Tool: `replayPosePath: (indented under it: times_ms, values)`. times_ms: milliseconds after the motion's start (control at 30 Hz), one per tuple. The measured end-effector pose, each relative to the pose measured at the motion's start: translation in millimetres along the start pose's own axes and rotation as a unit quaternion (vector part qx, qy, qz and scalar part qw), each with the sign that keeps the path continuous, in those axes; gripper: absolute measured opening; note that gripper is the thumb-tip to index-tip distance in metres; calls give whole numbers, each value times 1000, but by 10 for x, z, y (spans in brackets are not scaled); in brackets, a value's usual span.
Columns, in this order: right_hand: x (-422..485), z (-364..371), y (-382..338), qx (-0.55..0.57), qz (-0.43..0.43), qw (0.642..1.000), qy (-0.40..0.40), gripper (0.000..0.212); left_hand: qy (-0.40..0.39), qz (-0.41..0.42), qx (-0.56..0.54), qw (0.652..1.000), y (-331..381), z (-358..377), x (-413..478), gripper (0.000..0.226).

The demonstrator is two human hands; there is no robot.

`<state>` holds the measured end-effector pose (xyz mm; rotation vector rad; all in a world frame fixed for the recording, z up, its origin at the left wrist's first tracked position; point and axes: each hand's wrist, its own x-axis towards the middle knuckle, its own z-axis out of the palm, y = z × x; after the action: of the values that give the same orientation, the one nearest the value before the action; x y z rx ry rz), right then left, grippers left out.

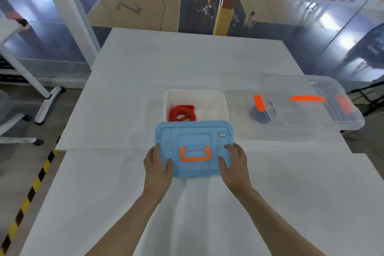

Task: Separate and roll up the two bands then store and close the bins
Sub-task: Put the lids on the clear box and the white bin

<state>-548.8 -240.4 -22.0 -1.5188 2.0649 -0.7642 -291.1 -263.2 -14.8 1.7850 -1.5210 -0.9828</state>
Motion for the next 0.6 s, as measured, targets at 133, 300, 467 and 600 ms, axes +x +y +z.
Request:
replayPosePath:
  times_ms: [133,300,467,600]
  values:
    - [518,-164,-271,3,-24,1000,17,42,29,8,-8,1000,337,-134,489,60]
    - [1223,-305,-519,-31,-42,999,4,35,34,21,12,999,676,-199,1141,51]
    - [1776,-335,-602,-66,-25,996,-45,37,-22,20,60,998,811,-146,1700,57]
    - [1975,-260,-499,-105,-17,987,-123,47,-76,1,116,990,788,-50,1980,67]
